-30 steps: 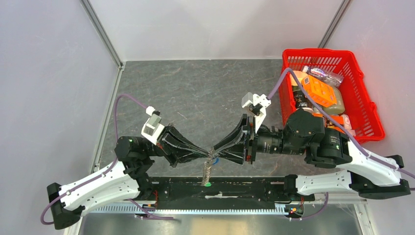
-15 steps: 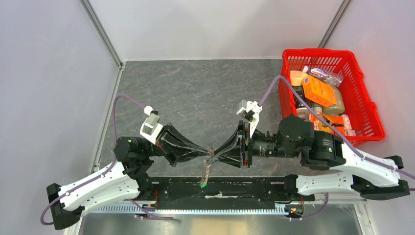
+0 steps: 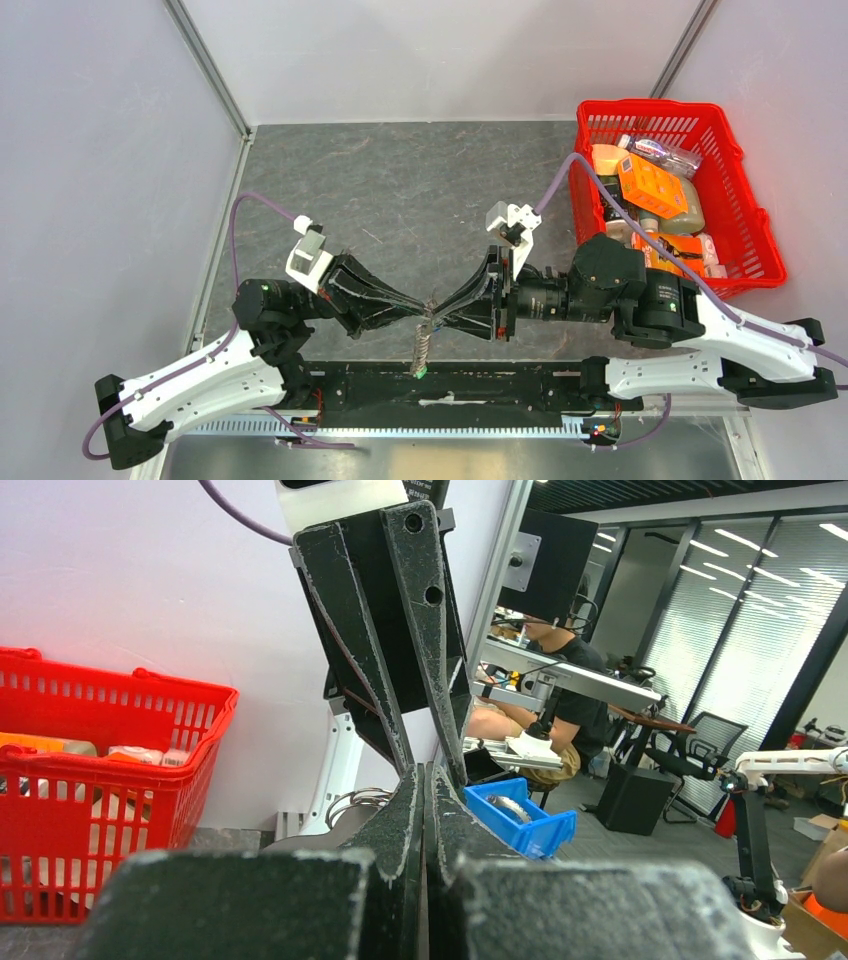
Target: Put the keys on the keyring
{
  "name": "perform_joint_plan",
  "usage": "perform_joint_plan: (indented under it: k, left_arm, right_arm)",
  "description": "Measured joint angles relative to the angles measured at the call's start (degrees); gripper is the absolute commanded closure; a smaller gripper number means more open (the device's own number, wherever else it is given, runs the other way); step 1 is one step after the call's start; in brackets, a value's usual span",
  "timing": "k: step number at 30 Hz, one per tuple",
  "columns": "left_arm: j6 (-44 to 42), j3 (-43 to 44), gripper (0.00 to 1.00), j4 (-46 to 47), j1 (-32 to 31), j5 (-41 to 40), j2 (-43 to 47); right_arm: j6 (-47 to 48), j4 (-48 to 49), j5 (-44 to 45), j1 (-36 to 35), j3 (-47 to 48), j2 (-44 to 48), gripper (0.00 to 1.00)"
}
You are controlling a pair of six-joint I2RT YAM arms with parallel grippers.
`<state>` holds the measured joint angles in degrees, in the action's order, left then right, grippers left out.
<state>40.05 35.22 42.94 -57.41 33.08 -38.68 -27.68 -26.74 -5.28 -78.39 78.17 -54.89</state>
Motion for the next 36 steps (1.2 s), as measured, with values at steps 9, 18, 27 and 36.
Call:
perform_joint_plan:
  k: [9, 18, 27, 36]
  left_arm:
    - [-0.02, 0.0, 0.98, -0.02, 0.0, 0.0, 0.17]
    - [0.0, -0.52, 0.98, -0.59, 0.0, -0.5, 0.96]
    - [-0.04, 0.52, 0.7, -4.68, 0.0, 2.08, 1.27]
    - [-0.48, 5.01, 0.65, -14.47, 0.0, 6.71, 3.41]
  right_arm:
    - [0.04, 0.59, 0.0, 0.0, 0.0, -1.22, 0.84]
    - [0.83, 0.48, 0.76, 0.0, 0.02, -1.51, 1.0]
    - [5.14, -9.33, -0.98, -0.15, 8.09, -5.7, 1.0]
    - [13.79, -27.06, -8.98, -0.15, 24.57, -13.33, 1.0]
